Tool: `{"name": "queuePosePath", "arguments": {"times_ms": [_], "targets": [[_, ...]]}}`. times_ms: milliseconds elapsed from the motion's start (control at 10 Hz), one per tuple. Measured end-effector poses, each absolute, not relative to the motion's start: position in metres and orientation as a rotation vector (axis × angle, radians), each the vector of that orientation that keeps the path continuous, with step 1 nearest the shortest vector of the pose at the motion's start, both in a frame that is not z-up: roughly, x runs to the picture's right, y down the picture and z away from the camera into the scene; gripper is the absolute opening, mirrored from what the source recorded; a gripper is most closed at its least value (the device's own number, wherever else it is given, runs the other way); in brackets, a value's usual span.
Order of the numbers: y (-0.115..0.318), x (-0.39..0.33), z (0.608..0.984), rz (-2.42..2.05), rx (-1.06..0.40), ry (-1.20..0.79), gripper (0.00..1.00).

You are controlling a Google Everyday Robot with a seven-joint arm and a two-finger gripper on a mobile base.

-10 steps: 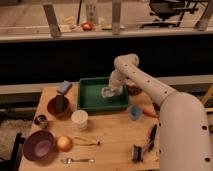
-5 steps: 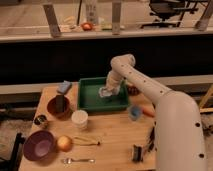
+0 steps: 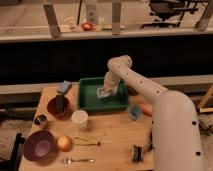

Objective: Wipe tray with towel

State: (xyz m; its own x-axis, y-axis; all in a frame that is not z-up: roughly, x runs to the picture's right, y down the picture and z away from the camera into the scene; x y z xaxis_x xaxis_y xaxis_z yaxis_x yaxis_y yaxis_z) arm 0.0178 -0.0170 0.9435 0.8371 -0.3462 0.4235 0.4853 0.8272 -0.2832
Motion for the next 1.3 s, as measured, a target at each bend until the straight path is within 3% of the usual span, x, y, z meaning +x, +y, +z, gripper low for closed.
{"name": "queuePosePath", "arguments": {"times_ms": [1300], "targets": [[-0.019,0.005,0.970,-0.494,-0.455,-0.305,0.00]]}}
